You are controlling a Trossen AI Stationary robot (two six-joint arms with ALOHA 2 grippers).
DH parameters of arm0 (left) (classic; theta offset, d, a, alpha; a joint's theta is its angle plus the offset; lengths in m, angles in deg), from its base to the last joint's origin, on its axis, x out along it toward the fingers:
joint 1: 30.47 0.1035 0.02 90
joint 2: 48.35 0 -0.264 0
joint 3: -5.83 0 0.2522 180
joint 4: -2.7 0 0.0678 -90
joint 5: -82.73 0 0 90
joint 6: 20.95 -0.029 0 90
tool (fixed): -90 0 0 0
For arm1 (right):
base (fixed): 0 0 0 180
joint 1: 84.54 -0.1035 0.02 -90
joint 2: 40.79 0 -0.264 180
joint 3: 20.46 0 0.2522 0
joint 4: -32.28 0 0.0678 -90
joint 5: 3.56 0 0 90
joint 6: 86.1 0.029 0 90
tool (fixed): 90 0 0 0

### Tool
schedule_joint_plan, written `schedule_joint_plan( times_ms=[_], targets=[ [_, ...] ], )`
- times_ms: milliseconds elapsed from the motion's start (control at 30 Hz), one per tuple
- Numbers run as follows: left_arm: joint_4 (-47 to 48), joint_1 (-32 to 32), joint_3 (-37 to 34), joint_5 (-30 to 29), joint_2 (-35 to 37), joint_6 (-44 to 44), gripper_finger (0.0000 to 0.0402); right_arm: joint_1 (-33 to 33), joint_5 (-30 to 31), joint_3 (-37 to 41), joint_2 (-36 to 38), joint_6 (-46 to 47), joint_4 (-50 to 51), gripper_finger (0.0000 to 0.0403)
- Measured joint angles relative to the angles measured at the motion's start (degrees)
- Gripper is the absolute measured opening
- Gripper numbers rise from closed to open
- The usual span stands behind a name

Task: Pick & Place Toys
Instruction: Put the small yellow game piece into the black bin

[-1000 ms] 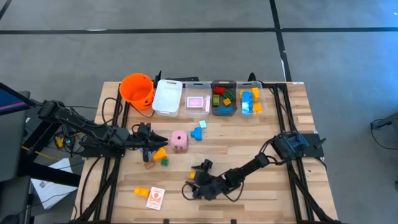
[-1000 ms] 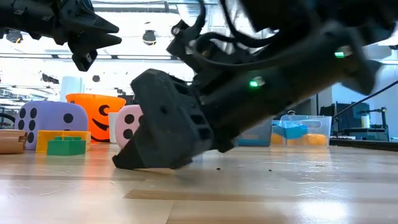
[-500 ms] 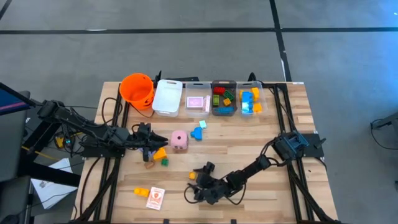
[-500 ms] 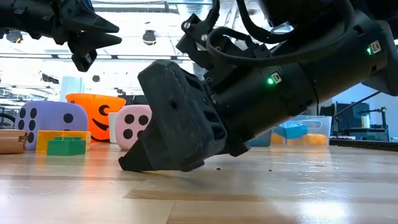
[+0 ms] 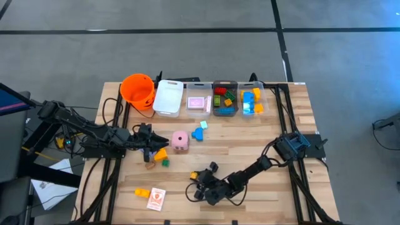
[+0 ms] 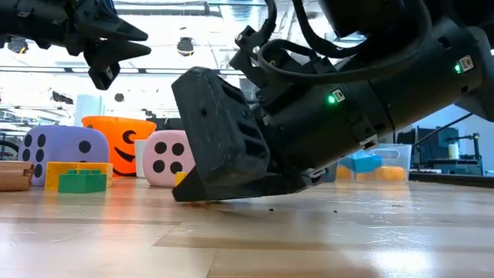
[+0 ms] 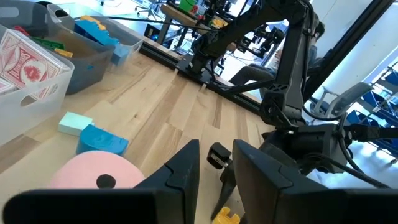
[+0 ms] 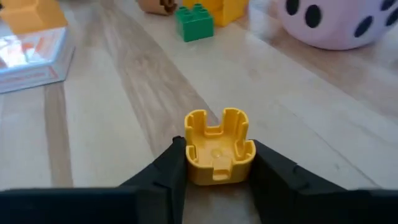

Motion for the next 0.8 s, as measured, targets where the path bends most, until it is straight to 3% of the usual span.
schedule_joint_plan(
  times_ms=[200,333,600,800],
  targets=[
    [-0.01,0.0,0.0,-0.01,-1.57,0.07,0.009,-0.99,10.97,-0.2,4.43,-0.42,2.06,0.0131],
    [-0.32,0.0,0.0,-0.04,-4.09,0.39,0.009,-0.23,17.54,-0.21,11.8,-1.9,13.4,0.0131],
    [-7.12,1.07,0.02,-0.44,-7.33,-2.56,0.009,7.02,19.88,-0.32,28.72,-1.93,40.54,0.0131],
    [-11.68,2.99,0.02,-0.48,-7.5,-7.65,0.009,17.33,17.24,0.01,35.77,-0.1,54.93,0.0131]
  ],
)
